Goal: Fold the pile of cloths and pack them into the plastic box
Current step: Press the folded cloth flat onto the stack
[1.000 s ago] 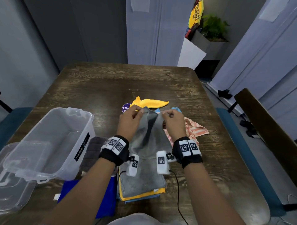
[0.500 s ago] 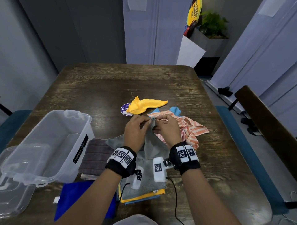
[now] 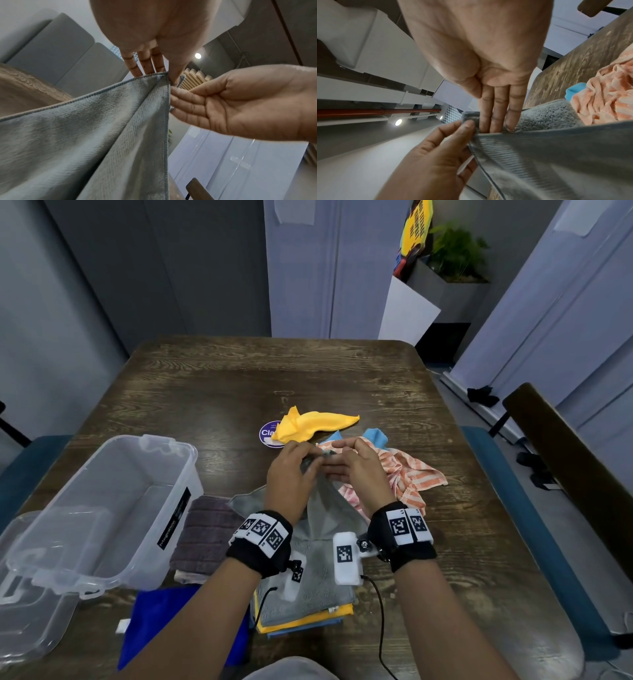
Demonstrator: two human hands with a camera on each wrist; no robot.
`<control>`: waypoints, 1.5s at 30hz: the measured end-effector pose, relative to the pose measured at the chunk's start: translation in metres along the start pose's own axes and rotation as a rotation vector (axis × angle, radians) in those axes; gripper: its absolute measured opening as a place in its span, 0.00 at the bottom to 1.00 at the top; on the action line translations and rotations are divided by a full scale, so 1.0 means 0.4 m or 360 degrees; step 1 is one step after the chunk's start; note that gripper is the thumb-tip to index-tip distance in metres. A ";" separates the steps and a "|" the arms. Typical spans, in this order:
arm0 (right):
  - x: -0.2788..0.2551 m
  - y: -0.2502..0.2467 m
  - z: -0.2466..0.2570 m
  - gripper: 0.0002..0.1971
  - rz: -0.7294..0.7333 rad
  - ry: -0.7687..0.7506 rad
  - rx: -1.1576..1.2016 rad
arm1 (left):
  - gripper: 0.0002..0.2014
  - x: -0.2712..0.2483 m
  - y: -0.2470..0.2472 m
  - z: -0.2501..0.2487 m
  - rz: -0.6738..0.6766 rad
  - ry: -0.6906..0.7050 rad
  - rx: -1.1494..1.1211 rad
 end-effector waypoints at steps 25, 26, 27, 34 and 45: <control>-0.036 -0.048 0.175 0.06 -0.0168 -0.0852 -0.0267 | 0.02 0.081 -0.258 -0.048 -0.0469 -0.0045 -0.0716; -0.041 -0.041 0.193 0.07 -0.0157 -0.0910 -0.0325 | 0.02 0.079 -0.257 -0.045 -0.0484 -0.0060 -0.0710; -0.046 -0.033 0.208 0.07 -0.0148 -0.0954 -0.0369 | 0.02 0.080 -0.256 -0.042 -0.0502 -0.0077 -0.0713; -0.067 -0.021 0.243 0.10 -0.0166 -0.1007 -0.0678 | 0.03 0.091 -0.260 -0.041 -0.0563 -0.0122 -0.0894; -0.058 -0.001 0.205 0.06 -0.0186 -0.0928 -0.0426 | 0.04 0.093 -0.251 -0.031 -0.0593 -0.0167 -0.0926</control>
Point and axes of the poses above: each hand's wrist, its own x-axis towards the middle knuckle, its own y-axis out of the palm, z = x × y, the point moved 3 cm from there along x, towards the middle knuckle, and after that the axes turned 13 degrees about z, right-handed, at the moved point
